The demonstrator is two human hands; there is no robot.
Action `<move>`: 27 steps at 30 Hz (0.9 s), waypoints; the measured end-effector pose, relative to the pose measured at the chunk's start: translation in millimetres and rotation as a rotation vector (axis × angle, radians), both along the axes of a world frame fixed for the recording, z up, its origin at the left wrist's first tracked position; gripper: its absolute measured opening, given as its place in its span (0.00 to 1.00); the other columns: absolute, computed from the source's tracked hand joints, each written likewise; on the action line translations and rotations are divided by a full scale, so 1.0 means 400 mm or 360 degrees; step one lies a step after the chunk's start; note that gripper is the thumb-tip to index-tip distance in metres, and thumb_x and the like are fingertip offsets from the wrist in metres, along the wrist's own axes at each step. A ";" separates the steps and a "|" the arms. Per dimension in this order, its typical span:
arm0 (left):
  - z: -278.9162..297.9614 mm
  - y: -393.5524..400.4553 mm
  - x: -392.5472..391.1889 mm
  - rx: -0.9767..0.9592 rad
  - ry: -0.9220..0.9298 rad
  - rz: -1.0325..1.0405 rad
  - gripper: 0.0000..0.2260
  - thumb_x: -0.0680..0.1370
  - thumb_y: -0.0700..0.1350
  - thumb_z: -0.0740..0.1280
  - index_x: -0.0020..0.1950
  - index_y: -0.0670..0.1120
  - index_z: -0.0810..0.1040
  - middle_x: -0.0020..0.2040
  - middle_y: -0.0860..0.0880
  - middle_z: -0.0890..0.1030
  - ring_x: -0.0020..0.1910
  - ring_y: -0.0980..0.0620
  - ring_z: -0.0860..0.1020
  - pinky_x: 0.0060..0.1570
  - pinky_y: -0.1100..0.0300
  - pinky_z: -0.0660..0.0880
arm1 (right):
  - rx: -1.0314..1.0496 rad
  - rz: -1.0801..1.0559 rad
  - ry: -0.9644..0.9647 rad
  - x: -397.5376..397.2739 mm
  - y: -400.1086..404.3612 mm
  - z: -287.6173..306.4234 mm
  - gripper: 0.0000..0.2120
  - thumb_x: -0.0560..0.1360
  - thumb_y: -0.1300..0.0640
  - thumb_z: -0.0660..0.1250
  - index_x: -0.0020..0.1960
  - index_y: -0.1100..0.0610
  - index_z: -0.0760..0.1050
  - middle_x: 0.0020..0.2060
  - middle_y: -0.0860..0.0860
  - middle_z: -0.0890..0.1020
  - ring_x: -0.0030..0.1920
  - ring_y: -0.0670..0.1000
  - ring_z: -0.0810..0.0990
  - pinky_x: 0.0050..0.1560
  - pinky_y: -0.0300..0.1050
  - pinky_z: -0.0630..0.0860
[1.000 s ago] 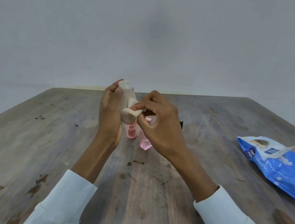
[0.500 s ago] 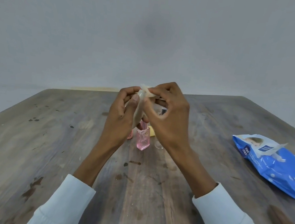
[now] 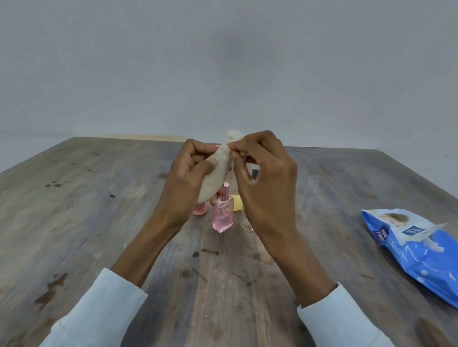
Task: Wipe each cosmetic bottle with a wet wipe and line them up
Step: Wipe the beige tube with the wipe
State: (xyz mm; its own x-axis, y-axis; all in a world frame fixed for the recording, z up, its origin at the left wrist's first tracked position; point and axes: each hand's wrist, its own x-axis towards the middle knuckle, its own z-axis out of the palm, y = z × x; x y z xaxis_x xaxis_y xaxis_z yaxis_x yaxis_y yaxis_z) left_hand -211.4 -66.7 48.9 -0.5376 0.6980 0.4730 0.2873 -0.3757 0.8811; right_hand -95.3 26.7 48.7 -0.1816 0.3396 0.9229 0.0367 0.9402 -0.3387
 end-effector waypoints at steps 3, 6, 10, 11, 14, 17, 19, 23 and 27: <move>-0.004 0.001 -0.002 0.0043 0.0185 0.0019 0.04 0.87 0.37 0.63 0.61 0.39 0.73 0.54 0.39 0.82 0.37 0.48 0.84 0.34 0.55 0.80 | 0.0142 0.0017 -0.0087 -0.004 -0.022 -0.001 0.05 0.79 0.67 0.74 0.55 0.63 0.86 0.50 0.53 0.84 0.51 0.53 0.82 0.51 0.49 0.81; -0.008 0.005 -0.012 0.0009 0.0348 0.0101 0.06 0.85 0.42 0.69 0.60 0.46 0.75 0.57 0.49 0.82 0.50 0.46 0.83 0.43 0.54 0.82 | 0.0054 -0.0047 -0.0052 -0.004 -0.014 0.000 0.07 0.79 0.66 0.74 0.56 0.61 0.85 0.51 0.52 0.84 0.51 0.52 0.82 0.49 0.49 0.81; -0.015 0.008 -0.006 -0.0088 0.0485 0.0178 0.12 0.82 0.46 0.75 0.61 0.50 0.75 0.59 0.59 0.81 0.53 0.57 0.80 0.48 0.66 0.75 | -0.0032 -0.0088 0.0079 0.009 0.005 0.008 0.11 0.78 0.68 0.74 0.58 0.59 0.84 0.51 0.50 0.84 0.50 0.50 0.82 0.48 0.51 0.82; -0.014 0.006 -0.002 -0.0065 0.0461 0.0178 0.12 0.82 0.49 0.74 0.61 0.50 0.75 0.59 0.59 0.81 0.54 0.57 0.80 0.49 0.66 0.76 | 0.0006 -0.0057 0.0045 0.007 -0.002 0.009 0.11 0.77 0.68 0.74 0.58 0.59 0.83 0.50 0.50 0.84 0.50 0.51 0.82 0.48 0.51 0.82; -0.010 0.004 0.004 0.0008 0.0410 0.0221 0.13 0.82 0.50 0.74 0.61 0.48 0.75 0.56 0.57 0.81 0.55 0.59 0.80 0.50 0.68 0.75 | 0.0057 -0.0018 -0.0025 -0.001 -0.016 0.009 0.12 0.77 0.68 0.74 0.58 0.59 0.83 0.50 0.50 0.85 0.50 0.52 0.82 0.48 0.51 0.81; -0.012 0.003 0.003 -0.0041 0.0567 0.0321 0.15 0.79 0.44 0.77 0.61 0.49 0.75 0.59 0.58 0.80 0.54 0.62 0.77 0.48 0.73 0.72 | -0.0073 -0.0064 0.0052 0.004 0.001 0.009 0.11 0.77 0.66 0.74 0.59 0.58 0.82 0.50 0.47 0.83 0.49 0.51 0.82 0.48 0.52 0.83; -0.020 0.007 -0.002 -0.0031 0.0693 0.0367 0.19 0.76 0.41 0.79 0.60 0.50 0.75 0.60 0.56 0.79 0.57 0.57 0.77 0.50 0.72 0.71 | -0.0073 -0.0054 0.0060 0.008 0.000 0.010 0.12 0.77 0.66 0.74 0.59 0.58 0.81 0.50 0.47 0.82 0.49 0.51 0.83 0.47 0.53 0.83; -0.028 0.010 -0.012 0.0127 0.0930 0.0463 0.19 0.74 0.36 0.80 0.58 0.47 0.76 0.58 0.52 0.79 0.59 0.49 0.78 0.55 0.62 0.74 | -0.0041 -0.0014 -0.0055 0.000 -0.019 0.008 0.16 0.77 0.66 0.74 0.63 0.58 0.79 0.50 0.49 0.83 0.50 0.49 0.82 0.49 0.49 0.82; -0.032 0.015 -0.013 0.0180 0.1125 0.0543 0.18 0.73 0.35 0.79 0.57 0.45 0.76 0.56 0.49 0.77 0.58 0.47 0.77 0.54 0.58 0.73 | -0.0199 -0.0030 0.0002 0.006 -0.003 0.008 0.16 0.78 0.65 0.75 0.64 0.56 0.78 0.48 0.48 0.83 0.49 0.49 0.82 0.49 0.50 0.82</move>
State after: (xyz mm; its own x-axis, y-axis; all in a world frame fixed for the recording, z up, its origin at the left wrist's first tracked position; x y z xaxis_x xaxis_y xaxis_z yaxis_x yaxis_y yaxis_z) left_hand -216.4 -60.7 36.2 -0.2589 0.4761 0.8404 0.8800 -0.2424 0.4084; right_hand -92.8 25.4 51.9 -0.1730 0.4554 0.8733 0.0532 0.8897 -0.4534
